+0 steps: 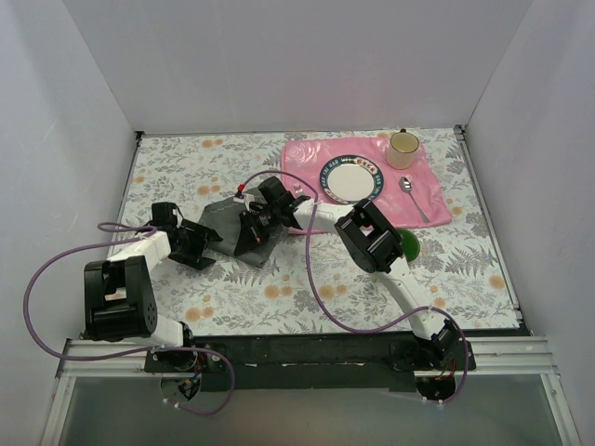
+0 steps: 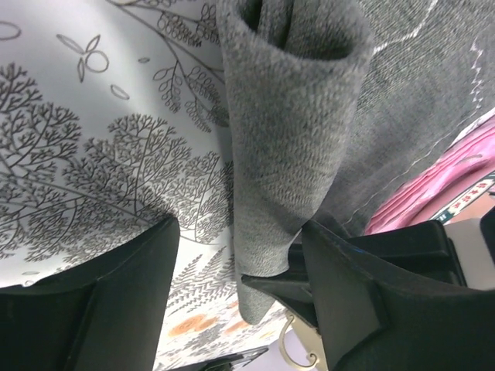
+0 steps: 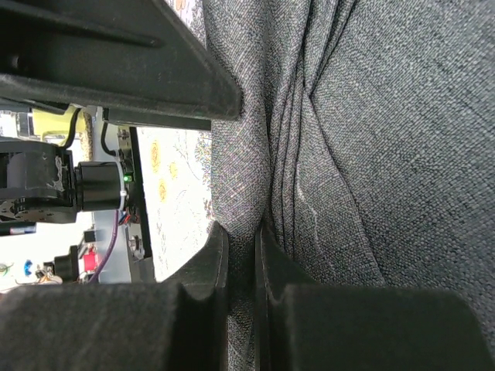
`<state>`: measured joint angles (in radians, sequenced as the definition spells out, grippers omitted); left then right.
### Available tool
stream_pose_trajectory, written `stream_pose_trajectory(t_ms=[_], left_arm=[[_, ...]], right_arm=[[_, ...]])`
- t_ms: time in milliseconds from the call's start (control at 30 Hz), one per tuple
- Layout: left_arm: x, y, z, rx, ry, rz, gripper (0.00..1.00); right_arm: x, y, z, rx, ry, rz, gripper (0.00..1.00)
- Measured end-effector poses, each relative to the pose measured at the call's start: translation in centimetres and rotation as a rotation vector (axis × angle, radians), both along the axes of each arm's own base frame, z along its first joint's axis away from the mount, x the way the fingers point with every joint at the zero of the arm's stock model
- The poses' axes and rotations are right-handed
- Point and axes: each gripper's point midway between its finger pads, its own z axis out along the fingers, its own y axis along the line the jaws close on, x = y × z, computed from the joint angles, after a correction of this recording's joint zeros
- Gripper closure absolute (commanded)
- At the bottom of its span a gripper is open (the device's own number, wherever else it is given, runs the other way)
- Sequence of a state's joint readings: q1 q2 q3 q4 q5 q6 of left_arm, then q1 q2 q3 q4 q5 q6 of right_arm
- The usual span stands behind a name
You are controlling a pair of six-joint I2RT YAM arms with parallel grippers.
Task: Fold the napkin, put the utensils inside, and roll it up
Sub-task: Roll the napkin with the utensil
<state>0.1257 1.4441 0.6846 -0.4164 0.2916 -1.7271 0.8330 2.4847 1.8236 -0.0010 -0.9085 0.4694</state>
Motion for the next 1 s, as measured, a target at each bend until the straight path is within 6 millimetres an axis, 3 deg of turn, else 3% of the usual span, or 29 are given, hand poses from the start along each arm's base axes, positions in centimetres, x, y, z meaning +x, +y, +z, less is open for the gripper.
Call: stream_pose_trajectory(t_ms=[167,367,400,467,500,600,733,833,1000], left_arm=[[0.8,0.0,-0.2,-0.012,-0.013,0.018,0.47],[2.2,0.3,-0.6,-0.001,-0.025,0.02,0.75],[2.3,0.3,-0.8,0.002,-0.026,0.017,0.88],[2.6,0.2,-0.7,0.0,-0.025,0.009,0.99],[2.7,0.2,-0.7,0.001,-0.025,0.004,1.0],[2.8,0.2,-0.7,0.002,-0.015,-0.011,1.0],[3.2,0.0,-0.7,-0.008,0.011,-0.039,1.0],[3.3,0.0,-0.8,-0.006,0.04,-0.058,1.0],[3.1,0.0,-0.8,-0.003,0.065,-0.073,1.0]], right_arm=[[0.0,0.0,0.0,0.0,0.0,0.0,0.99],[0.0,0.0,0.0,-0.002,0.002,-0.001,0.99],[0.0,0.0,-0.1,-0.004,0.002,-0.001,0.99],[0.0,-0.1,-0.1,-0.009,0.002,-0.004,0.99],[0.0,-0.1,-0.1,-0.015,0.001,-0.005,0.98],[0.4,-0.1,-0.1,-0.037,-0.023,-0.008,0.87],[0.8,-0.1,0.0,-0.109,-0.107,-0.009,0.55],[1.1,0.1,0.7,-0.169,-0.21,-0.012,0.4],[1.6,-0.4,2.1,-0.285,-0.482,-0.032,0.28]])
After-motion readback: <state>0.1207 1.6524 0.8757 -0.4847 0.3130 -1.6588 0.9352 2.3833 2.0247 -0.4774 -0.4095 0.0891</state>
